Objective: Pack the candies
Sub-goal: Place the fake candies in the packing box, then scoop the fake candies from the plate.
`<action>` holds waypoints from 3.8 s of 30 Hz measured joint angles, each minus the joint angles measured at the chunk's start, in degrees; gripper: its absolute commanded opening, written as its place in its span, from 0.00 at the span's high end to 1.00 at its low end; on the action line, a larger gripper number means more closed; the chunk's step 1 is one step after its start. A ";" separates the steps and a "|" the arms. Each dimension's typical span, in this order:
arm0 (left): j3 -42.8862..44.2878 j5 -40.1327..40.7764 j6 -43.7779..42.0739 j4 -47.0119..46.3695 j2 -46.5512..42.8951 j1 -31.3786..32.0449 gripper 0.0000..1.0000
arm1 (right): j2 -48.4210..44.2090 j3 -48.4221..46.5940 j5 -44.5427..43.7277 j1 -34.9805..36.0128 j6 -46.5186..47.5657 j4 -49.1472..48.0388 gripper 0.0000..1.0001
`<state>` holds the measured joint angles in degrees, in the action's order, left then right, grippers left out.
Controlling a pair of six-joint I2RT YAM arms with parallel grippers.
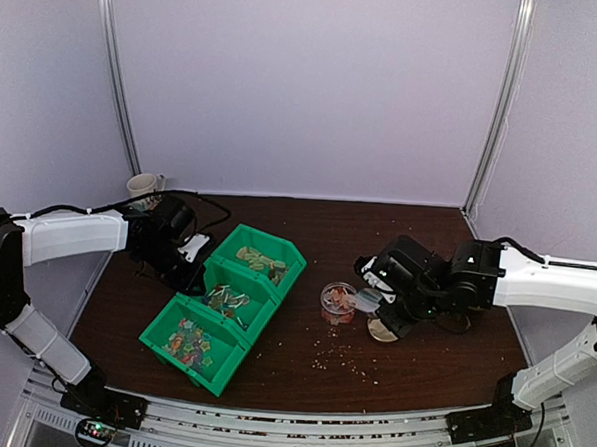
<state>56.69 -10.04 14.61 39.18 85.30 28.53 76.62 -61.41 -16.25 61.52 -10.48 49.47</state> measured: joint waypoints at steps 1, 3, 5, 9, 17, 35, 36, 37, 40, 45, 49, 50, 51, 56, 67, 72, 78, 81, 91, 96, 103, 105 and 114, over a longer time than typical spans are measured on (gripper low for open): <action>0.00 0.00 0.00 -0.02 0.00 0.00 1.00 | 0.20 -0.70 0.20 0.13 0.02 0.87 1.00; 0.00 0.00 0.00 -0.02 0.00 0.00 1.00 | 0.61 -1.92 0.66 0.31 0.09 2.25 1.00; 0.00 0.00 0.00 0.00 0.00 0.00 1.00 | 1.11 -3.08 0.92 0.50 0.22 3.63 1.00; 0.00 0.00 0.00 -0.02 0.00 0.00 1.00 | 1.79 -5.14 1.03 0.52 0.76 6.82 1.00; 0.00 -0.28 0.00 0.00 0.00 0.00 1.00 | 3.17 -11.72 1.01 0.55 4.09 9.62 1.00; -0.44 -17.70 2.36 -4.39 6.49 -1.40 1.00 | 22.93 -37.46 -7.91 3.06 12.85 11.87 1.00; -0.83 -20.24 3.17 -5.57 7.80 -1.88 1.00 | 21.84 -37.11 -8.76 3.02 12.85 10.80 1.00; -1.16 -22.25 3.93 -6.54 9.01 -2.29 1.00 | 20.15 -36.87 -9.77 2.99 12.87 9.75 1.00; -1.90 -25.38 5.20 -8.17 11.37 -3.06 1.00 | 18.03 -36.98 -10.80 2.99 13.09 8.59 1.00; -2.08 -28.61 6.73 -9.79 11.43 -3.15 1.00 | 18.95 -38.73 -10.27 2.97 14.05 9.07 1.00; -2.12 -29.57 6.58 -10.27 11.45 -2.08 1.00 | 22.82 -41.11 -8.98 3.04 15.50 10.38 1.00; -2.03 -29.00 6.23 -9.92 11.45 -1.60 1.00 | 24.04 -41.88 -8.83 3.08 16.11 11.04 1.00; -1.88 -28.20 5.84 -9.40 11.45 -1.14 1.00 | 25.20 -42.58 -8.68 3.08 16.52 11.67 1.00; -0.17 -20.65 2.54 -5.35 11.23 0.98 1.00 | 30.25 -45.86 -8.39 3.13 18.40 14.84 1.00; 2.25 -3.74 -0.63 -0.33 9.14 4.83 1.00 | 38.36 -46.97 -8.00 3.50 21.70 20.52 1.00; 2.43 -0.20 -1.60 0.94 8.04 6.27 1.00 | 42.58 -50.05 -8.02 3.50 22.34 21.97 1.00; 2.84 1.75 -2.56 1.62 6.93 7.45 1.00 | 48.70 -55.58 -7.98 3.50 23.21 22.45 1.00; 2.84 2.58 -2.71 2.23 6.88 7.74 1.00 | 51.45 -58.27 -7.82 3.50 23.85 22.95 1.00; 2.84 3.50 -2.51 3.80 5.99 7.45 1.00 | 51.12 -56.43 -3.10 2.56 26.71 15.93 1.00; 2.84 3.63 -1.97 4.68 5.55 7.15 1.00 | 47.93 -50.90 1.25 0.68 28.39 9.73 1.00; 2.80 4.31 -1.18 6.16 4.55 6.40 1.00 | 44.61 -44.13 5.38 -0.85 30.71 1.57 1.00; 2.78 4.44 -1.18 6.49 4.33 6.40 1.00 | 44.06 -43.21 6.34 -1.16 31.93 0.63 1.00; 2.69 4.02 -1.88 7.63 3.78 6.64 1.00 | 44.09 -45.38 10.71 -1.25 37.75 4.20 1.00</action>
<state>59.37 -6.02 12.73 46.81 89.08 35.18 120.70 -106.78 -5.54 60.27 27.27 53.67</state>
